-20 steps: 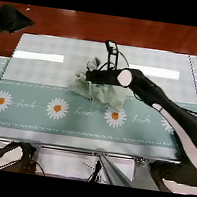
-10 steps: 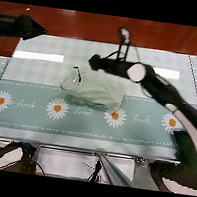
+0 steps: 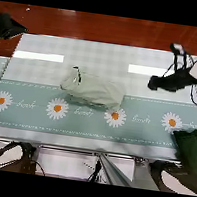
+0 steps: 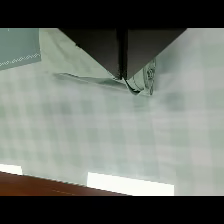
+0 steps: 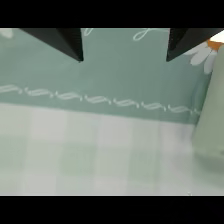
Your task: Fold the shirts.
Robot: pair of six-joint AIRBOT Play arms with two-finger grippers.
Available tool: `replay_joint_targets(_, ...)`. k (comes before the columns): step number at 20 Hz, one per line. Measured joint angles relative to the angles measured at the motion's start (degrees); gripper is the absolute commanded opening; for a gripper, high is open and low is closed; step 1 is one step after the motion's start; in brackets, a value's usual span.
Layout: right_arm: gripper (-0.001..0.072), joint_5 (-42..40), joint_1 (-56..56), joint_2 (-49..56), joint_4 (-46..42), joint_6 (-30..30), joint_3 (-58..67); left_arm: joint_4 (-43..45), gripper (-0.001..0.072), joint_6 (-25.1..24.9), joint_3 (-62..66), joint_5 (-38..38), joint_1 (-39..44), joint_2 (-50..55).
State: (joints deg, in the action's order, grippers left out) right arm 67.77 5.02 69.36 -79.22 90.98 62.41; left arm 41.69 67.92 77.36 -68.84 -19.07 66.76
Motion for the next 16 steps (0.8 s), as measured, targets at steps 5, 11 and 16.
replay_joint_targets(5, 0.0594, -11.82, -2.56, 0.31, 22.23, -3.28, -16.48, -0.07, 0.0027, 0.07, -2.86, -1.42, -0.33, 0.00)
replay_joint_targets(11, 0.0592, -24.76, 4.35, 5.90, 42.82, -8.66, -23.39, -0.07, 0.0027, 0.15, -7.15, -2.12, -0.39, 0.00)
replay_joint_targets(16, 0.0085, -33.29, 10.34, 9.68, 54.21, -12.59, -24.24, -0.07, 0.0027, 0.22, -8.33, -2.29, 0.42, 0.00)
